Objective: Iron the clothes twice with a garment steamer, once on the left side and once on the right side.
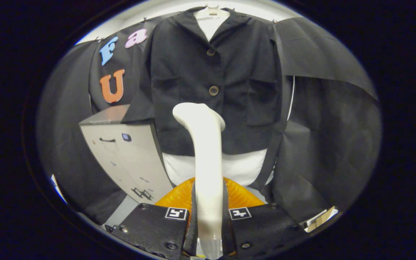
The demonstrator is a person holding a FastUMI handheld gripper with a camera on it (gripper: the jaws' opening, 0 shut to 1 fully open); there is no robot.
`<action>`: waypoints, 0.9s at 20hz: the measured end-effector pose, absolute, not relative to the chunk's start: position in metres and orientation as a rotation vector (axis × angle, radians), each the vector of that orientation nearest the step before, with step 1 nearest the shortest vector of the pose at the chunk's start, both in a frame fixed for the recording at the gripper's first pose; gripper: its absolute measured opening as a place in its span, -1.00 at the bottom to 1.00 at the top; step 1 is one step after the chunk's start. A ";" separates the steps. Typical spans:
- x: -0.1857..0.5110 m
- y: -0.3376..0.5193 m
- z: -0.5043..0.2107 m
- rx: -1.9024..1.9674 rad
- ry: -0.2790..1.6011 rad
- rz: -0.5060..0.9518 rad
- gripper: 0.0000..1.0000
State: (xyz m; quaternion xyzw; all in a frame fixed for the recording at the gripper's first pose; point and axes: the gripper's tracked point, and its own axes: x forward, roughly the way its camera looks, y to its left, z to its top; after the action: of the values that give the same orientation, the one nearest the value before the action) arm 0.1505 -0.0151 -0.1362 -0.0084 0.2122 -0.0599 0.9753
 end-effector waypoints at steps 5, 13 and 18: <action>0.161 -0.037 -0.039 0.010 0.248 -0.081 -0.42; 0.218 -0.085 0.116 0.037 -0.024 -0.099 -0.42; 0.253 -0.109 0.171 0.073 -0.114 -0.093 -0.43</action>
State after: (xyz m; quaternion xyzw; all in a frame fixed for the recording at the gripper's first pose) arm 0.2534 -0.1094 0.1709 0.0366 -0.0570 -0.0463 0.9966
